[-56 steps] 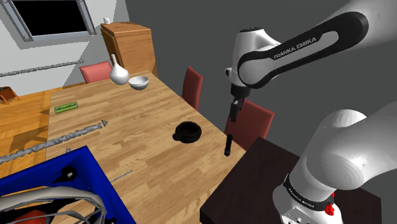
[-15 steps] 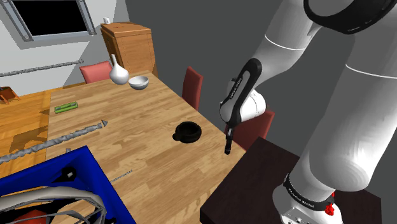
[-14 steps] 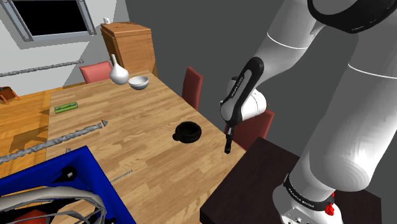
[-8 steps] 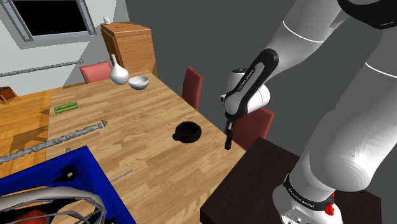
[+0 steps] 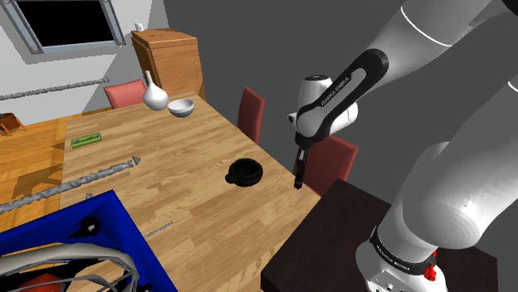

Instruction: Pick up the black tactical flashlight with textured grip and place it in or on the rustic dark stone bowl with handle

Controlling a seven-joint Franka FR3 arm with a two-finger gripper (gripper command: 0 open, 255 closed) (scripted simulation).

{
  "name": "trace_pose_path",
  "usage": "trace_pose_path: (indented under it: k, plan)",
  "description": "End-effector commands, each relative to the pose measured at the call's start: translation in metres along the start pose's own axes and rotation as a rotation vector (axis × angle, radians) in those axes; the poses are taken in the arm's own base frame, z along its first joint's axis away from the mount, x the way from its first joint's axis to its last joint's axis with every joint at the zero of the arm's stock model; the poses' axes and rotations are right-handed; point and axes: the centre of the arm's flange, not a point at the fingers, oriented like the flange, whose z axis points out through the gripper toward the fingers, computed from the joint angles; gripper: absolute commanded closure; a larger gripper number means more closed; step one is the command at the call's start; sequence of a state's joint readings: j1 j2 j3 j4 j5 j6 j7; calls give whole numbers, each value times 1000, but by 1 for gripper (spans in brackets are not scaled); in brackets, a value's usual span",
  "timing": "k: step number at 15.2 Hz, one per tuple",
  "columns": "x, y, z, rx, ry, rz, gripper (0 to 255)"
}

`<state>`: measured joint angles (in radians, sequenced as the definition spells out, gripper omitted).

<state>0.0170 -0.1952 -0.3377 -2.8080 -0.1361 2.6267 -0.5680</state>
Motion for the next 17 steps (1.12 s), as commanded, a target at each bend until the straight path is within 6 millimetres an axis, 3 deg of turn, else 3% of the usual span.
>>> trace_pose_path:
  k: [1, 14, 17]
  plan:
    - [-2, 0, -10, 0, -1, 0, 255]
    - [-1, 1, -75, 0, -1, 0, 255]
    - [37, 4, -81, 0, -1, 0, 255]
